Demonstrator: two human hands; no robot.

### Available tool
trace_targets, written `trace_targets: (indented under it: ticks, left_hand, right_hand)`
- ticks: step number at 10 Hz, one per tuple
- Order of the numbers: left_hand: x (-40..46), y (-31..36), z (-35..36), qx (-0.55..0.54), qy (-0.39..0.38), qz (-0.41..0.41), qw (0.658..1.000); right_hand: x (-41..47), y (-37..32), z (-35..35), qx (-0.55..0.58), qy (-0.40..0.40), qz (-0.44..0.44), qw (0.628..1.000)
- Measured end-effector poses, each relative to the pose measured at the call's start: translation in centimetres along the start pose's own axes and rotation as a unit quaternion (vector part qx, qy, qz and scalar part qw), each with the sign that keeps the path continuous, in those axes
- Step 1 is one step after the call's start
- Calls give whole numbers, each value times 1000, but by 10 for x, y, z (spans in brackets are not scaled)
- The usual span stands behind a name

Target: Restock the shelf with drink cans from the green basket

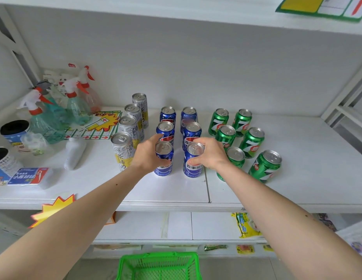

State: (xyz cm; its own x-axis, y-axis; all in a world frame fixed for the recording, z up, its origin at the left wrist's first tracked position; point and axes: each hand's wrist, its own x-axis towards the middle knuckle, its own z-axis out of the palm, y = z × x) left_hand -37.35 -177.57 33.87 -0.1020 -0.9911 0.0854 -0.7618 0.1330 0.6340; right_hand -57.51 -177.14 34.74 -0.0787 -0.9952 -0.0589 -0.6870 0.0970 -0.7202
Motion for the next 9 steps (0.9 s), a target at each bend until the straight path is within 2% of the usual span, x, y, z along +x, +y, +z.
trace_targets:
  ticks: [6, 9]
  left_hand:
    - [6, 0, -5, 6, -29, -15, 999]
    - [1, 7, -9, -25, -34, -19, 999]
  right_hand:
    - [0, 0, 0, -23, 1, -9, 1000]
    - [2, -4, 1, -65, -4, -15, 998]
